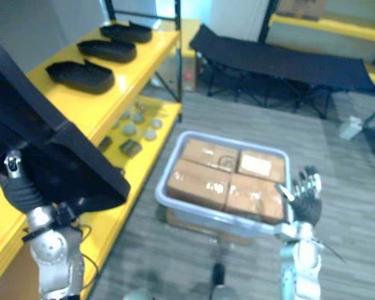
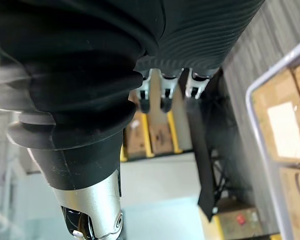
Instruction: Walk over and take plastic housings, then place them on the shelf
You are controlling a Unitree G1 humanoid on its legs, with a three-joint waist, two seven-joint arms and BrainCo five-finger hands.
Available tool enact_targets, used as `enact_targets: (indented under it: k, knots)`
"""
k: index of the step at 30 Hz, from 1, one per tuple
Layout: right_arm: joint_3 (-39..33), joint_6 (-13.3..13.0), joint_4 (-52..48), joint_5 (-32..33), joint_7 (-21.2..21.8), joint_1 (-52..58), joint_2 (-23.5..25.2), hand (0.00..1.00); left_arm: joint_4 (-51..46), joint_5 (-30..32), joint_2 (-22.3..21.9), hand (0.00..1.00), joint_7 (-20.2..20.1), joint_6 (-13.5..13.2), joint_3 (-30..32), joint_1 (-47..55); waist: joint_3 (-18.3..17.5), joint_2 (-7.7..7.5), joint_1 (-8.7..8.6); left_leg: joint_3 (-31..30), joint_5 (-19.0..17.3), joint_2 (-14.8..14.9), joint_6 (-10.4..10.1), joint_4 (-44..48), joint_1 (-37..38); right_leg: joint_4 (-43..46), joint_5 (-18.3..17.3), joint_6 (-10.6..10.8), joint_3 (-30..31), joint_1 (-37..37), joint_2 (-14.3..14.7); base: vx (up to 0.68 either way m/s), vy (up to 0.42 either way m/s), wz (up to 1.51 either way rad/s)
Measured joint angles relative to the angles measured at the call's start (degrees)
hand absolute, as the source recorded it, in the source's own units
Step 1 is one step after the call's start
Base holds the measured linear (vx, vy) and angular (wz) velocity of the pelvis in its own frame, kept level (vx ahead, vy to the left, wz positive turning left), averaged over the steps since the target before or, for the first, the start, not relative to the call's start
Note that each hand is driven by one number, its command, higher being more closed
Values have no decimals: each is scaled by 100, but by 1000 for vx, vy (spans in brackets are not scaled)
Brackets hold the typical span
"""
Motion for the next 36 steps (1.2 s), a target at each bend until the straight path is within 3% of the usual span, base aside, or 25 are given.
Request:
enact_targets:
  k: [3,9,13,18,21,25,30,36]
  knots:
    - [18,-19,0,0,-127,-166,-5,0,0,162,148,100,148,-18,18,-177,324,8,66,-91,-104,44,28,259,-147,153,-49,-13,17,-88,42,-83,23,2]
    - [70,-40,-1,-2,-122,-201,-10,0,1,225,160,100,444,-21,13,-200,413,20,131,-147,-131,27,48,285,-263,181,-38,31,-25,-148,28,13,18,5]
    - [94,-138,-6,-39,-118,-438,-114,0,0,464,158,100,705,-16,5,-234,632,120,158,-235,-105,-59,53,186,-216,523,-253,50,-70,-253,-60,40,13,12]
    - [210,-113,-32,-196,42,-448,-149,0,-78,701,135,100,1110,24,157,-16,667,144,230,-472,185,-349,79,-390,3,840,-570,83,-352,-223,-338,77,3,35]
    - [361,-65,-32,-227,200,-509,-155,0,-364,901,108,100,1303,100,712,441,663,162,337,-836,368,-453,40,-650,18,1052,-792,78,-696,-162,-463,86,-31,65]
    - [820,13,-2,-269,297,-712,-164,0,-615,903,98,100,1499,264,1713,1126,634,205,747,-1369,499,-533,-34,-946,407,1378,-1235,108,-1186,285,-612,84,-55,70]
    - [1465,110,419,-444,384,-1086,-142,0,-707,1068,-258,100,1639,275,2617,1943,384,276,1313,-1963,528,-628,-65,-1019,357,1389,-1437,140,-1747,638,-687,42,-42,62]
    - [1834,264,815,-659,356,-1343,18,0,-771,1010,-837,100,1672,168,3208,2246,54,245,1678,-2408,572,-794,-54,-1040,275,1108,-1446,157,-2023,984,-729,20,1,46]
